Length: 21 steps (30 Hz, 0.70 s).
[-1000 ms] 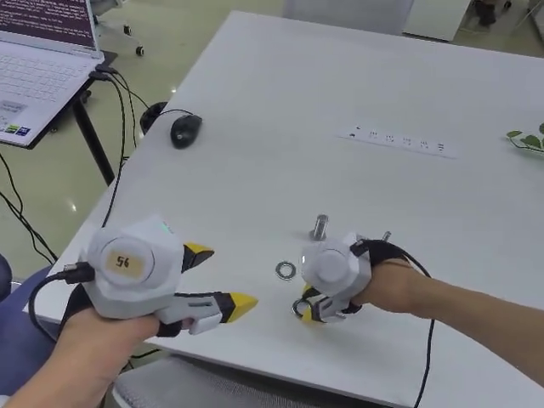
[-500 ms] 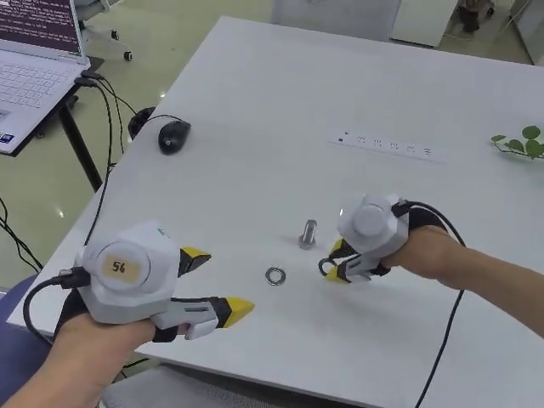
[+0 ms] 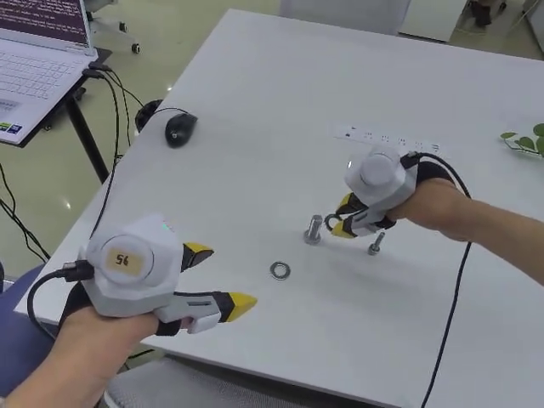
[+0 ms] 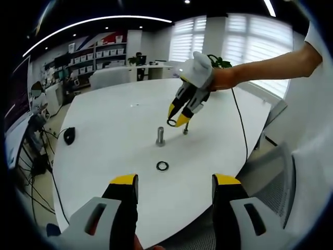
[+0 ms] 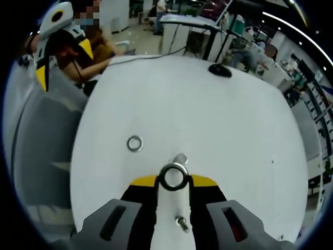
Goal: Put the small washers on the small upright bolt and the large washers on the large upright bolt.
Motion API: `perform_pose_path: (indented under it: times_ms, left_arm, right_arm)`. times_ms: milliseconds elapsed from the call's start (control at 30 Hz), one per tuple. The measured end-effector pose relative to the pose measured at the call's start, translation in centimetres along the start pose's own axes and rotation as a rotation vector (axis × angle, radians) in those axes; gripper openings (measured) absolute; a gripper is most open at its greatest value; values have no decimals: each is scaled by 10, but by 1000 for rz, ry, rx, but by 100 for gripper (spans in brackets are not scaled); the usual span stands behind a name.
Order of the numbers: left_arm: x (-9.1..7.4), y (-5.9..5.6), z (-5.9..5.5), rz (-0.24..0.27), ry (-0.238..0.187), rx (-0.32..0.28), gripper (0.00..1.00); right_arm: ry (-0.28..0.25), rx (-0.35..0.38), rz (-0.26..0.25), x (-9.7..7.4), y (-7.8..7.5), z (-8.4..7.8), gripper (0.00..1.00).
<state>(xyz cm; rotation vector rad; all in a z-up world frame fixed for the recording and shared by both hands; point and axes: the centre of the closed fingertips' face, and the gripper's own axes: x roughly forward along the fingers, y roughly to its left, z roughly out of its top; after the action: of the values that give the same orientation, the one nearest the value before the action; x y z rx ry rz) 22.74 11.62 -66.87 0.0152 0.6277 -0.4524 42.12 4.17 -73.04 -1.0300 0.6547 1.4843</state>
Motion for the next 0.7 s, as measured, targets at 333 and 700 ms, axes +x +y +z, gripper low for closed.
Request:
perform_pose_path:
  times_ms: [333, 700]
  left_arm:
    - [-2, 2, -2, 7, 2, -8, 56]
    - [-6, 9, -6, 21, 2, -23, 57]
  right_arm:
    - [2, -40, 8, 1, -9, 26, 23]
    - [40, -36, 52, 19, -1, 20, 23]
